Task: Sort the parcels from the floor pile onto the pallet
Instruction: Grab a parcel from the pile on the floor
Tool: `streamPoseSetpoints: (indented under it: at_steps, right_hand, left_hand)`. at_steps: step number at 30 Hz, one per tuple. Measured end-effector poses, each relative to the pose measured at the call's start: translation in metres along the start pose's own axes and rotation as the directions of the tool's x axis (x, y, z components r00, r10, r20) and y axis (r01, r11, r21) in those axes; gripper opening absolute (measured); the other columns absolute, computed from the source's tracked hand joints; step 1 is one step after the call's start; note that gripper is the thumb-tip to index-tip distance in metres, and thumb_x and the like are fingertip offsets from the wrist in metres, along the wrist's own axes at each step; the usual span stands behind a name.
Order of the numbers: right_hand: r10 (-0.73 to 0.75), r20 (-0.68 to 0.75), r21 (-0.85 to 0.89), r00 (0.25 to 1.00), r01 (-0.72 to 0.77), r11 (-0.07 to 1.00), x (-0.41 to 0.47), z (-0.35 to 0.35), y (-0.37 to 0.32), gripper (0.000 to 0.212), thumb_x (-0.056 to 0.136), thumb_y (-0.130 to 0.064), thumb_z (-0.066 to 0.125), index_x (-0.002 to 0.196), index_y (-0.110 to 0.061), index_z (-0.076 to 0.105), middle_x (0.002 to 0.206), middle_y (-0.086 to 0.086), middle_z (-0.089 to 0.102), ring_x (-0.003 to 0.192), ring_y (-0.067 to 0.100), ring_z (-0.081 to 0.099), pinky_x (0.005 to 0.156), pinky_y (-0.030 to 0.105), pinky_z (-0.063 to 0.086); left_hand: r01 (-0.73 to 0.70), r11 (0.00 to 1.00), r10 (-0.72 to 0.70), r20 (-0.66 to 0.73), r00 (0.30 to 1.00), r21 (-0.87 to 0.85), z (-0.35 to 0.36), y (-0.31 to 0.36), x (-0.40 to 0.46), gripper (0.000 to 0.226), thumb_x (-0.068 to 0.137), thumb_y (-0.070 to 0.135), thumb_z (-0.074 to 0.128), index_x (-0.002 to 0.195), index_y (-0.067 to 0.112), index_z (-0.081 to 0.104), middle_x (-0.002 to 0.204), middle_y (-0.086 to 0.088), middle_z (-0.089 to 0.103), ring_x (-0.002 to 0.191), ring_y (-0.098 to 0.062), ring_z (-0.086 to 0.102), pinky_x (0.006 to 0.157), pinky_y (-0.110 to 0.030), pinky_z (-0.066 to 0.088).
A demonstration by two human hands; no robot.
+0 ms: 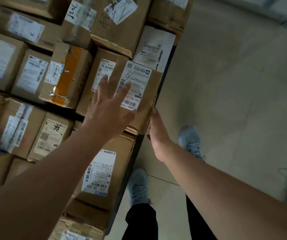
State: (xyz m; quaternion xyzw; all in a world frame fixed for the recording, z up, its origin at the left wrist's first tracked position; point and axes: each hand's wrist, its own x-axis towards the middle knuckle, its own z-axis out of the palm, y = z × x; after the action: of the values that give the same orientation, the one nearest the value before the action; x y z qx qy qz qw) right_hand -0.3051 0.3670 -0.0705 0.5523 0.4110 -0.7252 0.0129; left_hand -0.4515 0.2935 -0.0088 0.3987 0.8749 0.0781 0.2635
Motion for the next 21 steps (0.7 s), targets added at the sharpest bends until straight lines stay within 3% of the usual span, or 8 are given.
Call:
streamPoseSetpoints:
  at_steps: [2,4,10,16,18,21]
  right_hand:
    - [0.016,0.02,0.053,1.0,-0.017,0.998,0.007,0.005,0.003,0.069,0.086,-0.093,0.038,0.147,-0.061,0.04,0.133,-0.032,0.062,0.12,-0.009,0.055,0.106,0.037,0.041]
    - [0.022,0.021,0.08,1.0,-0.024,0.997,0.011,0.009,0.004,0.069,0.088,-0.09,0.036,0.148,-0.057,0.043,0.141,-0.019,0.063,0.126,0.003,0.059,0.11,0.039,0.044]
    - [-0.005,0.011,0.075,1.0,0.004,0.997,0.016,0.012,0.007,0.057,0.105,-0.07,0.024,0.154,-0.047,0.041,0.142,-0.015,0.064,0.112,-0.01,0.064,0.073,0.008,0.051]
    - [0.015,0.04,0.112,0.999,-0.019,0.994,0.02,0.008,0.009,0.059,0.107,-0.067,0.02,0.148,-0.041,0.053,0.133,-0.012,0.07,0.106,-0.01,0.065,0.065,0.001,0.049]
    - [0.023,0.042,0.117,0.999,-0.028,0.993,0.02,0.007,0.009,0.058,0.107,-0.065,0.021,0.148,-0.04,0.053,0.133,-0.011,0.07,0.11,-0.007,0.066,0.07,0.005,0.051]
    - [0.05,0.053,0.147,0.997,-0.058,0.987,0.02,0.005,0.008,0.056,0.108,-0.063,0.021,0.147,-0.038,0.053,0.133,-0.009,0.07,0.12,0.004,0.066,0.094,0.022,0.053]
  left_hand:
    - [0.026,0.999,-0.025,0.028,0.999,-0.046,0.004,0.001,0.003,0.094,0.086,0.067,0.066,0.157,0.057,0.005,0.168,0.003,-0.015,0.156,-0.037,0.007,0.119,-0.061,0.028]
    - [0.029,0.996,-0.026,0.034,0.999,-0.083,0.003,0.001,0.005,0.095,0.084,0.068,0.068,0.156,0.059,0.007,0.167,0.005,-0.012,0.154,-0.039,0.015,0.118,-0.06,0.033]
    - [0.029,0.991,-0.022,0.051,0.998,-0.132,0.0,-0.001,0.005,0.094,0.078,0.068,0.069,0.152,0.063,0.012,0.164,0.008,-0.004,0.151,-0.039,0.021,0.11,-0.059,0.041]
    - [0.044,0.986,-0.032,0.073,0.997,-0.163,0.0,0.002,0.0,0.098,0.071,0.071,0.067,0.152,0.063,0.012,0.16,0.008,0.0,0.148,-0.039,0.027,0.109,-0.061,0.044]
    - [0.044,0.986,-0.032,0.072,0.997,-0.161,0.0,0.002,0.001,0.097,0.071,0.07,0.069,0.152,0.062,0.014,0.16,0.009,0.0,0.148,-0.038,0.028,0.11,-0.06,0.044]
    - [0.045,0.989,-0.034,0.073,0.997,-0.143,0.0,0.002,0.002,0.098,0.072,0.067,0.072,0.152,0.061,0.015,0.161,0.01,-0.001,0.148,-0.038,0.028,0.111,-0.056,0.04]
